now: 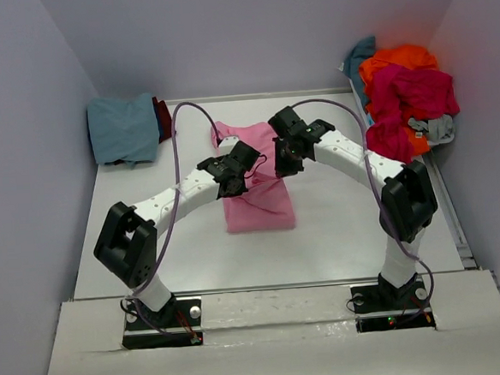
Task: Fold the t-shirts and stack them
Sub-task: Fold the tshirt
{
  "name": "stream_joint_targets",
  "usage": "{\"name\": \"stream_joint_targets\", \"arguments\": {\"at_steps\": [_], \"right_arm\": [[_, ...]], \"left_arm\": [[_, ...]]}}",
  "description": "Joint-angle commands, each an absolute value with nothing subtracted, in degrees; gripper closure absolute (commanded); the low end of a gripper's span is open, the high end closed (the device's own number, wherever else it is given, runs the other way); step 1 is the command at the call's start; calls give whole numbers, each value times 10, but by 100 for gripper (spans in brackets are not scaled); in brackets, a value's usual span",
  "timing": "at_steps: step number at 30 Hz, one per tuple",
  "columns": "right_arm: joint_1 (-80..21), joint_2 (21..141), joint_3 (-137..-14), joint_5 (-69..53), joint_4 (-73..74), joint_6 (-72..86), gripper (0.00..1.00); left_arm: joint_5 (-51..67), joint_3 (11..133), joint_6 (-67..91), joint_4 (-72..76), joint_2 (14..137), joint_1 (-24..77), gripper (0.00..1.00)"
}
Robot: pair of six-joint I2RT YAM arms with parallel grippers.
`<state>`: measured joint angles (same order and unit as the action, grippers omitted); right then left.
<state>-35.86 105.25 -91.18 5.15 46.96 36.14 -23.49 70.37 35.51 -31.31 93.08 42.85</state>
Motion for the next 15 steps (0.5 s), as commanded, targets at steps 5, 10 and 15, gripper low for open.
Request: {"name": "stream_joint_targets", "arguments": {"at_steps": [5, 10, 15], "right_arm": [[-341, 1114, -993, 45, 464, 334, 81], [-341, 1159, -1023, 40, 465, 332, 81], [-336, 1186, -1041, 40, 467, 332, 82]], "left_arm": [[-232, 734, 325, -289, 962, 402, 94], [-227, 750, 318, -283, 986, 389, 94], [-221, 769, 308, -280, 1012, 372, 94]]}}
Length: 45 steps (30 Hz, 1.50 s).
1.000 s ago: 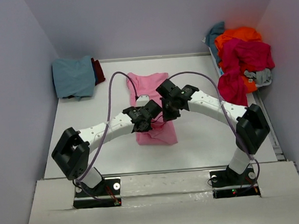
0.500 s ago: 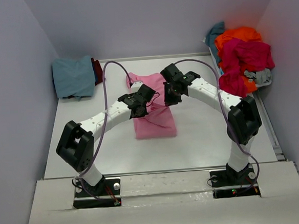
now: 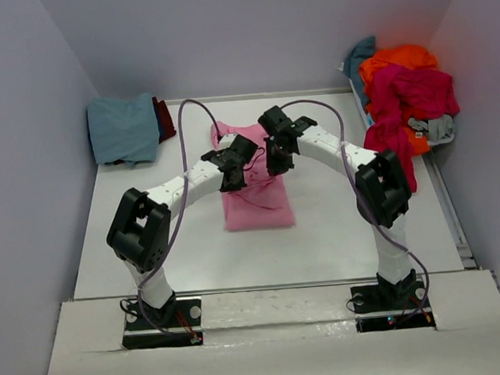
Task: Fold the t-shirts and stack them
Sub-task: Fold the tshirt
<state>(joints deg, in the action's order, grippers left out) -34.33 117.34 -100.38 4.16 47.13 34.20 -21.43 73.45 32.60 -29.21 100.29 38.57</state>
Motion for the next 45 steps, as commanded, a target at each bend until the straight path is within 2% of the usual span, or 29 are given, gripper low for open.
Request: {"name": "stream_joint_targets", "arguments": {"at_steps": [1, 14, 26, 27, 28, 29, 30, 31, 32, 34, 37, 45], "right_arm": [[-330, 1189, -1044, 38, 467, 333, 82], [-302, 1244, -1116, 40, 488, 323, 82], [-291, 1291, -1184, 33, 498, 318, 82], [-291, 1305, -1195, 33, 503, 316, 82], [-291, 1311, -1215, 34, 505, 313, 79], [-291, 1317, -1223, 34, 511, 310, 77], [-286, 1324, -1230, 34, 512, 309, 68], [-286, 1325, -1237, 34, 514, 306, 67], [-286, 1328, -1249, 37, 519, 301, 54], [-286, 1324, -1250, 44, 519, 297, 43], [-286, 1314, -1250, 62, 519, 289, 31], [-286, 1249, -1207, 79, 549, 306, 29]], "left_arm": [[-220, 773, 306, -279, 1016, 367, 94], [-212, 816, 282, -275, 1071, 334, 94], [-219, 919, 274, -312, 1127, 312, 94], [-218, 925, 277, -315, 1133, 312, 91], [-218, 932, 279, -324, 1138, 312, 71], [-219, 937, 279, -327, 1143, 312, 59], [-222, 942, 281, -328, 1150, 312, 40], [-223, 941, 281, -329, 1150, 312, 24], [-229, 941, 283, -328, 1146, 312, 9], [-233, 933, 286, -323, 1139, 312, 1], [-237, 930, 287, -329, 1132, 312, 1], [-234, 879, 293, -350, 1046, 312, 1]]}}
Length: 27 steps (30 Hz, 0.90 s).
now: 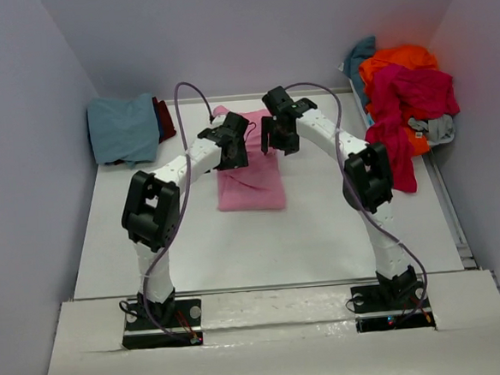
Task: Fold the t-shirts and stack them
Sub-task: Fold the tshirt
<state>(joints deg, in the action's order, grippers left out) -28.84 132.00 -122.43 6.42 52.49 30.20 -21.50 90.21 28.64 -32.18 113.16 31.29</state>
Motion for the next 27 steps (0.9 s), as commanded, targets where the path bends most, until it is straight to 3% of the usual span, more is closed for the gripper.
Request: {"name": "stream_joint_targets", "arguments": {"at_steps": [1, 9, 19, 27], "right_arm": [[-286, 1232, -1190, 74, 554, 309, 30], [-291, 1150, -1074, 5, 539, 313, 34], [-314, 1149, -1047, -54, 522, 308, 36], [-335, 1155, -1018, -71, 516, 316, 36]], "left_arm": [[-234, 863, 293, -354, 1035, 312, 1], [-197, 786, 312, -380, 934, 338, 1], [-168, 692, 358, -379, 942, 367, 1], [-156, 713, 359, -364, 999, 367, 1]]}}
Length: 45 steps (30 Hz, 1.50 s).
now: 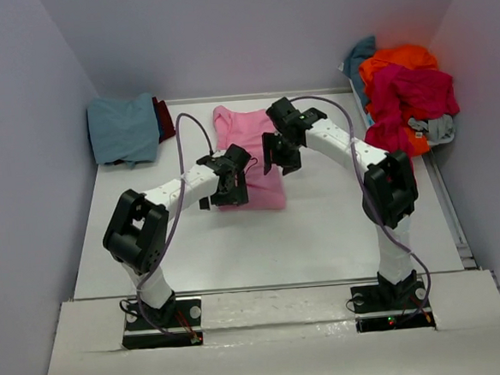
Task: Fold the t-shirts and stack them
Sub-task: Fold the tshirt
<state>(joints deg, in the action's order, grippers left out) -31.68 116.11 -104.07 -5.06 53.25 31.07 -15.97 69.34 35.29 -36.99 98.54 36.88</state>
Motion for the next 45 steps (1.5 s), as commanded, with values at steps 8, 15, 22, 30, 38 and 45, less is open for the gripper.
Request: {"name": "stream_joint_targets", "arguments": {"at_steps": [8, 15, 22, 30, 38, 45], "right_arm": [[-352, 1131, -904, -118, 472, 335, 37], [-372, 1148, -889, -124, 461, 337, 37], [-377, 1165, -885, -124, 464, 343, 38], [-377, 1159, -854, -129, 442, 349, 38], [-382, 1144, -834, -128, 438, 353, 39], [-394, 1101, -803, -108, 460, 356, 39]], "left_arm": [[-158, 750, 350, -360, 1031, 367, 1], [-171, 771, 345, -356, 1062, 351, 1], [-137, 719, 331, -345, 1109, 351, 2], [-90, 675, 331, -308, 1089, 351, 3], [-71, 621, 341, -306, 1045, 351, 25], [-57, 571, 358, -326, 996, 396, 26]]}}
